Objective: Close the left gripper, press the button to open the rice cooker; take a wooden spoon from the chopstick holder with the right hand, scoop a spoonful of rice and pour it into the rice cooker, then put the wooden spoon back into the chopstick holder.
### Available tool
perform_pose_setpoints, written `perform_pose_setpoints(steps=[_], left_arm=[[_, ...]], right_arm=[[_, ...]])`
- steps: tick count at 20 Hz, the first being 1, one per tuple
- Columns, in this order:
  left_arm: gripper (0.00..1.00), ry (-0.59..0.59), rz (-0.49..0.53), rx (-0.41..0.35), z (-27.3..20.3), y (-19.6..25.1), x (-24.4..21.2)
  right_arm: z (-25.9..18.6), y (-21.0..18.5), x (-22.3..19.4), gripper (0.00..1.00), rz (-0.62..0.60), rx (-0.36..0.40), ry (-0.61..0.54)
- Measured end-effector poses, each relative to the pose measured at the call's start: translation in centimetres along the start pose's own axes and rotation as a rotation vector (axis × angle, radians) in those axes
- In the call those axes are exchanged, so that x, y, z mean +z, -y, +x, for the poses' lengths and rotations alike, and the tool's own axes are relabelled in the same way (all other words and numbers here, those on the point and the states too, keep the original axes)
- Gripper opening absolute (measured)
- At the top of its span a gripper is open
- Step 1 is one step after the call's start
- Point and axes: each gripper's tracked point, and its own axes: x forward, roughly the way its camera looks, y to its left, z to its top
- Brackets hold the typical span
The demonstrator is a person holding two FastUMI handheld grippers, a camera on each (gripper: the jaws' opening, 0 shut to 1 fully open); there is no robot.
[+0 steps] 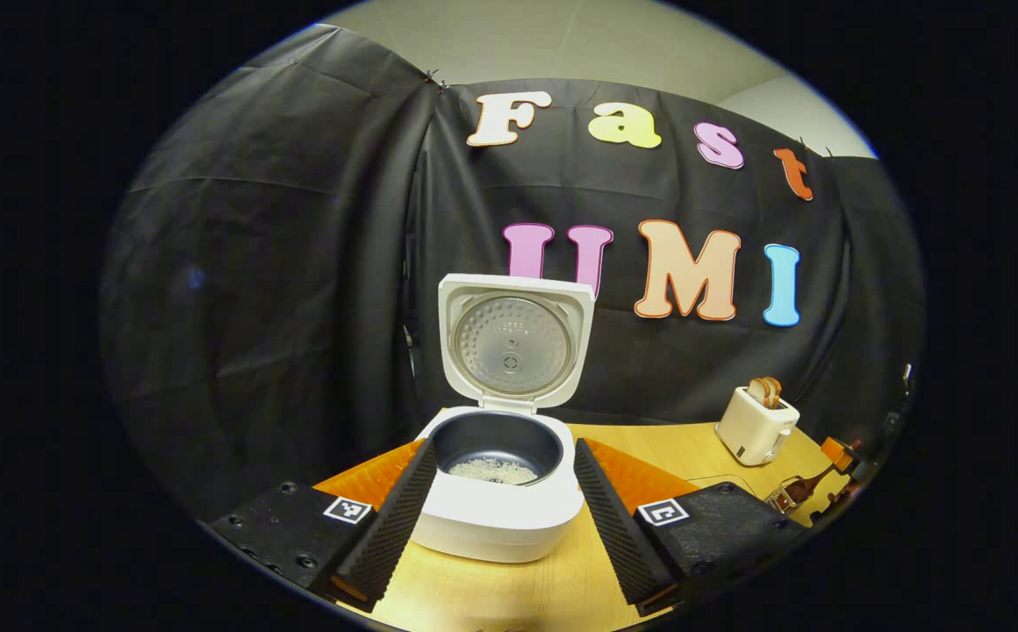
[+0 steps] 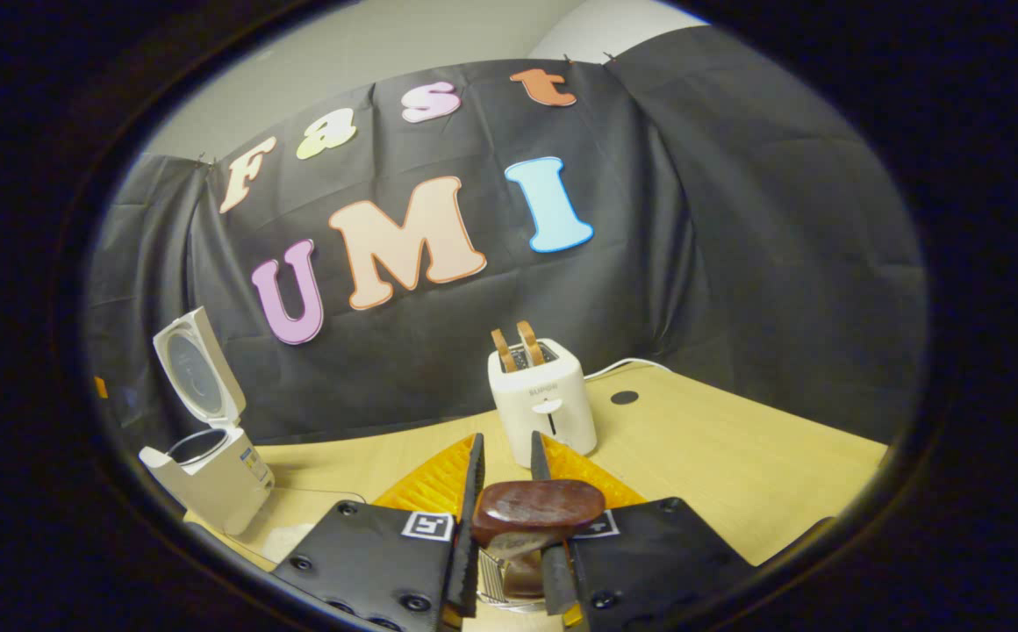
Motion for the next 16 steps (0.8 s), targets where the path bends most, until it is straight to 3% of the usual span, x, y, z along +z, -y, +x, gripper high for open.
perform_pose_setpoints(steps=[7,12,16], left_arm=[[0.94,-0.014,0.030,-0.049,0.7,-0.8,-0.3],[0.94,-0.016,0.030,-0.111,1.1,-0.5,-0.1],[0.94,-0.019,0.028,-0.148,1.4,-0.8,-0.2]], right_arm=[[-2.8,-5.2,6.9,0.31,-0.062,0.007,0.069],[-4.7,-13.1,10.5,0.31,-0.047,0.104,0.125],[-4.6,-19.7,10.5,0.31,-0.009,0.199,0.125]])
